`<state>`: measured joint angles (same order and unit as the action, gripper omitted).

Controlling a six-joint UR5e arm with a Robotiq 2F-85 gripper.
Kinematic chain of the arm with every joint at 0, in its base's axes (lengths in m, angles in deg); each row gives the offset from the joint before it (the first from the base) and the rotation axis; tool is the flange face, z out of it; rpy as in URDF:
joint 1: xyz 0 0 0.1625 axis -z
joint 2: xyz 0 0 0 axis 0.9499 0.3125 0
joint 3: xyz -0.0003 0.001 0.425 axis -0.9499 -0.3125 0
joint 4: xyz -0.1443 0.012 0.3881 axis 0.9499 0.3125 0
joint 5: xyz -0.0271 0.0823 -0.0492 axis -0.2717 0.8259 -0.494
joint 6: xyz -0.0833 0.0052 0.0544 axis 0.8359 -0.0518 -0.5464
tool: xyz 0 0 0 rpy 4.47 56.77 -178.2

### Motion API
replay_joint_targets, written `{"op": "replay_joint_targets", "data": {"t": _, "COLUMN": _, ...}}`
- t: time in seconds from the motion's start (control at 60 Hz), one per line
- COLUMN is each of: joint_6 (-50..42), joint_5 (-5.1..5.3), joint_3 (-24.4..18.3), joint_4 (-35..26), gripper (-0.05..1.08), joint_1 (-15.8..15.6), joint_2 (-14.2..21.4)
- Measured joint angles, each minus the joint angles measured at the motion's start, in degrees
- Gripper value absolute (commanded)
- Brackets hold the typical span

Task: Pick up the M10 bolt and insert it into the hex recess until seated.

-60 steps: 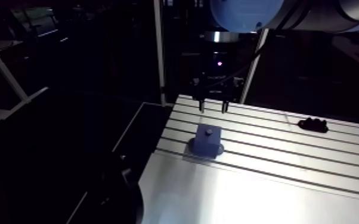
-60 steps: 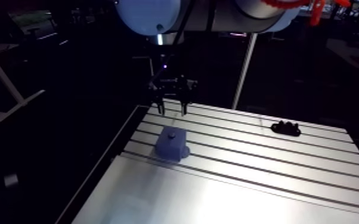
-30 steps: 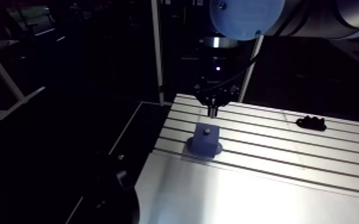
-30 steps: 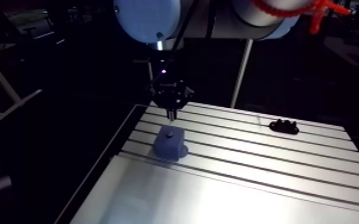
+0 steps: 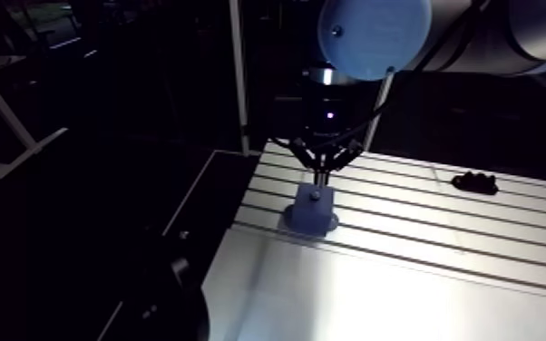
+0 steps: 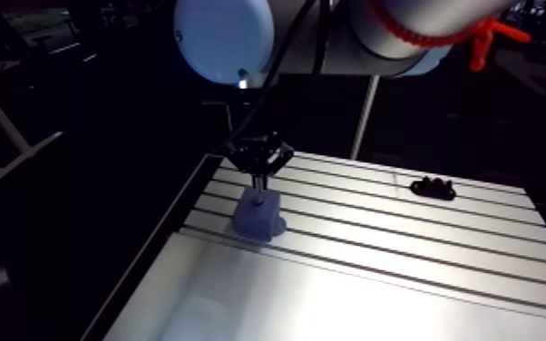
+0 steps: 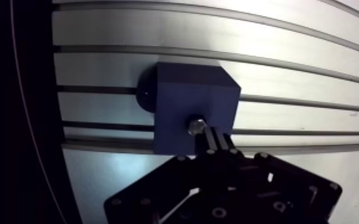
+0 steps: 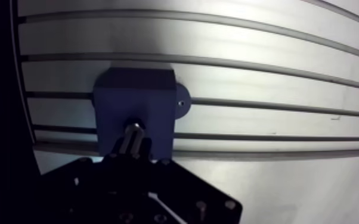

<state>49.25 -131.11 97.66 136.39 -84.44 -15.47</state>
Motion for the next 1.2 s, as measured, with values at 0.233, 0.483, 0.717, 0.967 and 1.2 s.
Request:
{"op": "replay_joint_targets", "data": {"t": 0.233, "joint_6": 0.1, "joint_5": 0.7, "joint_3": 0.3, "joint_4": 0.2, "gripper": 1.08, "joint_1": -0.1, "joint_2": -0.3}}
{"op": "replay_joint_targets", "data": {"t": 0.483, "joint_6": 0.1, "joint_5": 1.04, "joint_3": 0.8, "joint_4": 0.2, "gripper": 1.08, "joint_1": -0.3, "joint_2": 0.1}}
{"op": "replay_joint_targets", "data": {"t": 0.717, "joint_6": 0.1, "joint_5": 1.14, "joint_3": 1.5, "joint_4": 0.2, "gripper": 1.08, "joint_1": -0.4, "joint_2": 0.2}}
{"op": "replay_joint_targets", "data": {"t": 0.967, "joint_6": 0.2, "joint_5": 1.1, "joint_3": 2.0, "joint_4": 0.4, "gripper": 1.08, "joint_1": -0.5, "joint_2": 0.4}}
{"op": "replay_joint_targets", "data": {"t": 1.2, "joint_6": 0.6, "joint_5": 1.15, "joint_3": 2.5, "joint_4": 0.8, "gripper": 1.08, "joint_1": -0.5, "joint_2": 0.5}}
